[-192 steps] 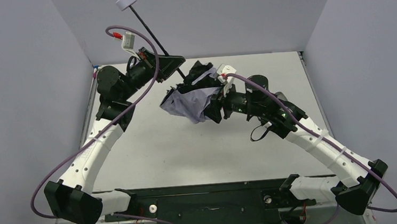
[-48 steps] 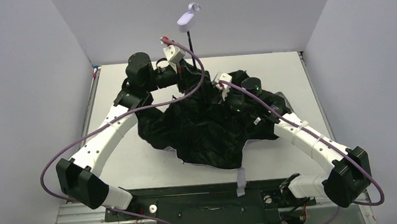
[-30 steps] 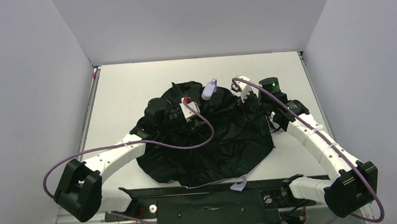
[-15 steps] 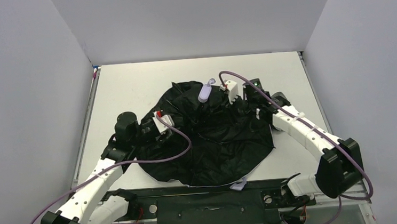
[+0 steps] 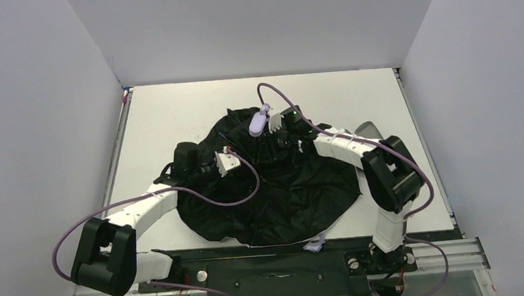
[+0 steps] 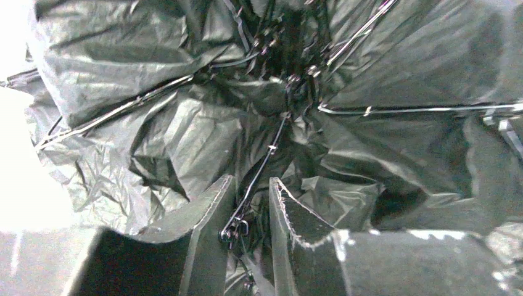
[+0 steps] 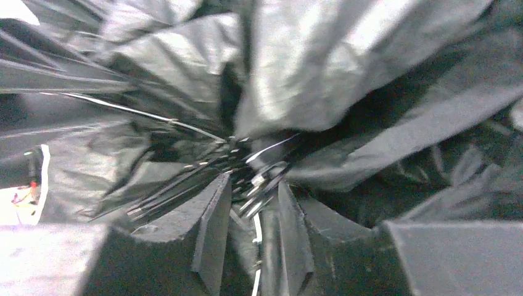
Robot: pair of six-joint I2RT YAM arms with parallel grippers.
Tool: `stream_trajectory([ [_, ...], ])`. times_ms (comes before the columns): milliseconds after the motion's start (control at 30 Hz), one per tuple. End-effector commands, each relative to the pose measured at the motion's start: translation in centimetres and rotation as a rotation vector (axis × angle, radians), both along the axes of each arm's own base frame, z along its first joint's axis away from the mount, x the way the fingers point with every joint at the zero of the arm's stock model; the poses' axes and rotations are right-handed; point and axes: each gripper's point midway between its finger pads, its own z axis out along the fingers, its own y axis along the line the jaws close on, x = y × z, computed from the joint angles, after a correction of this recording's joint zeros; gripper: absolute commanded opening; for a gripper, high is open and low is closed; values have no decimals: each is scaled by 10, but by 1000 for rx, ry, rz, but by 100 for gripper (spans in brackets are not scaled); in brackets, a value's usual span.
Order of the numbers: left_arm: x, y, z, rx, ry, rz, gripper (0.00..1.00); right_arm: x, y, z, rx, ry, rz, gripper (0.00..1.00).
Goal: Open the umbrella
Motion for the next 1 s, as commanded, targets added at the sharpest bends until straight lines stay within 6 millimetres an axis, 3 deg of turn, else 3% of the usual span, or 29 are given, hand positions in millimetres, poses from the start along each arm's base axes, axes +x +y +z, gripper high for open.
stream_trajectory([
  [0,19,17,-3,85,-27,2,24,27,-15,-26,-61,18,-87,35],
  [167,15,46,-35,193,39,-18,23,35,-60,-66,-182,96,-178,50],
  [333,23,53,-38,203,103,-13,24,29,-80,-78,-237,143,-161,63],
  [400,28,54,-36,186,115,-15,26,29,-74,-61,-182,135,-134,65],
  [500,39,59,-17,102,108,33,32,37,-64,-8,-62,39,-107,66],
  [533,42,55,-7,61,93,33,39,38,-62,6,-33,15,-94,66],
  [633,52,49,41,-84,49,108,53,42,-64,70,42,-129,-82,68],
  [733,51,36,89,-221,-5,115,65,36,-82,116,80,-225,-96,71],
  [833,43,24,132,-360,-47,121,74,23,-97,137,96,-291,-86,74],
  [967,28,2,154,-419,-129,85,77,1,-101,169,156,-421,-49,77],
])
